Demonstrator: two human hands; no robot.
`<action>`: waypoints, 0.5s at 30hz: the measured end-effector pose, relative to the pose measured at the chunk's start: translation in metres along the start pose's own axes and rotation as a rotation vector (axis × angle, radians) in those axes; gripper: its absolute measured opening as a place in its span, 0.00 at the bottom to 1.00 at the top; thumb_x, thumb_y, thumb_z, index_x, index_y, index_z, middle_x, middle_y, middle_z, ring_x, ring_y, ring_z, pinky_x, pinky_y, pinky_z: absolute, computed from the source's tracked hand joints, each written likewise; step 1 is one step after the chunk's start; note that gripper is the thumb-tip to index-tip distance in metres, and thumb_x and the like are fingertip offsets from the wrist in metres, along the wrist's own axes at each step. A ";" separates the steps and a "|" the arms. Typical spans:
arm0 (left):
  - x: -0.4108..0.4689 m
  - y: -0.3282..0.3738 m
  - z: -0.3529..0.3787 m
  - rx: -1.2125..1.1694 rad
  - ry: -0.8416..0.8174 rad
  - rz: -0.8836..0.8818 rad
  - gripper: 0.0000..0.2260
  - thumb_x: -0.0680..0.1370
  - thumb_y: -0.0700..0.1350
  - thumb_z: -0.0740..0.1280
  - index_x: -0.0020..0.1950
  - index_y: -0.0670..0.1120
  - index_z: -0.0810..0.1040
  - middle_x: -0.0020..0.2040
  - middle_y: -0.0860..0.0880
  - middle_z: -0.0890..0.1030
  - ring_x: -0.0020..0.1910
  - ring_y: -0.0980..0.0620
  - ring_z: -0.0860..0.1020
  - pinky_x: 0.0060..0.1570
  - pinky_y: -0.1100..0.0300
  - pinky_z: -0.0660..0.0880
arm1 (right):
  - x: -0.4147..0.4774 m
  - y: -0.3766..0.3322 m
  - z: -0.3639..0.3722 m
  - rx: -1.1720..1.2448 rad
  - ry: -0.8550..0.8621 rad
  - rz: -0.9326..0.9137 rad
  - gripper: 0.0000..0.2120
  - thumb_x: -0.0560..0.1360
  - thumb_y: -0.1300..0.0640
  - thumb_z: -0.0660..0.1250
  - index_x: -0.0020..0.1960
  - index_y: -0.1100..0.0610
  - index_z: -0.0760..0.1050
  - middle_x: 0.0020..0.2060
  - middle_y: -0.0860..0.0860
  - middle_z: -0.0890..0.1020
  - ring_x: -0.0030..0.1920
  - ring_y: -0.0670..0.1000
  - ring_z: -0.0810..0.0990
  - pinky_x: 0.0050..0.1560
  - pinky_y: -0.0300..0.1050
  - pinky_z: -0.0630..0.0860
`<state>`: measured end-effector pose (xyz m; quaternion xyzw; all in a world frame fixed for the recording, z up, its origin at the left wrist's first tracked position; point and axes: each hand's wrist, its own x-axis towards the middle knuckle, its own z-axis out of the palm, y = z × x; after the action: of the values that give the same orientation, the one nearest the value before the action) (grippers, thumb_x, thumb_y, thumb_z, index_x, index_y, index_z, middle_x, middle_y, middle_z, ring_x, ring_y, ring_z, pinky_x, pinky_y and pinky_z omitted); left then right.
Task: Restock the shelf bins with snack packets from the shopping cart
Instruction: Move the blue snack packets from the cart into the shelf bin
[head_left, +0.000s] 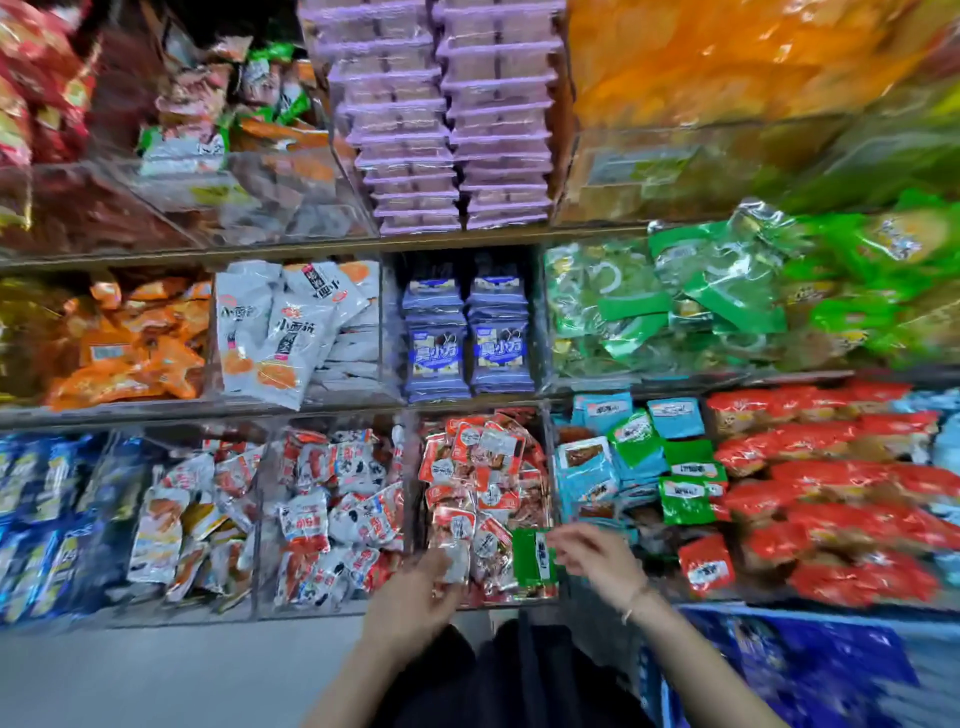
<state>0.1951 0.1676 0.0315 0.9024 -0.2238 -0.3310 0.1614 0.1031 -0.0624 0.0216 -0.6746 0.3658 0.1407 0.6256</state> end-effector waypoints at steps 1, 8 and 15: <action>-0.005 -0.007 0.007 0.010 -0.059 -0.014 0.17 0.79 0.54 0.61 0.64 0.48 0.71 0.59 0.48 0.78 0.57 0.48 0.77 0.53 0.59 0.72 | -0.009 0.018 -0.003 -0.011 0.028 0.038 0.08 0.77 0.66 0.63 0.52 0.68 0.78 0.38 0.51 0.82 0.35 0.40 0.79 0.36 0.28 0.74; -0.052 -0.067 0.054 0.206 -0.364 -0.081 0.11 0.80 0.48 0.60 0.39 0.55 0.62 0.59 0.45 0.78 0.60 0.48 0.74 0.53 0.61 0.68 | -0.079 0.134 0.003 0.102 0.255 0.326 0.16 0.77 0.67 0.61 0.31 0.59 0.74 0.29 0.53 0.76 0.30 0.46 0.72 0.30 0.34 0.65; -0.091 -0.108 0.093 0.140 -0.435 -0.222 0.11 0.80 0.47 0.60 0.38 0.48 0.67 0.47 0.46 0.77 0.54 0.48 0.78 0.40 0.63 0.64 | -0.156 0.225 0.028 0.349 0.330 0.596 0.13 0.78 0.66 0.58 0.36 0.57 0.69 0.25 0.53 0.72 0.24 0.48 0.70 0.31 0.36 0.57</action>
<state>0.1025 0.2920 -0.0359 0.8379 -0.1749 -0.5170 0.0092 -0.1486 0.0247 -0.0489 -0.4355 0.6601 0.1418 0.5954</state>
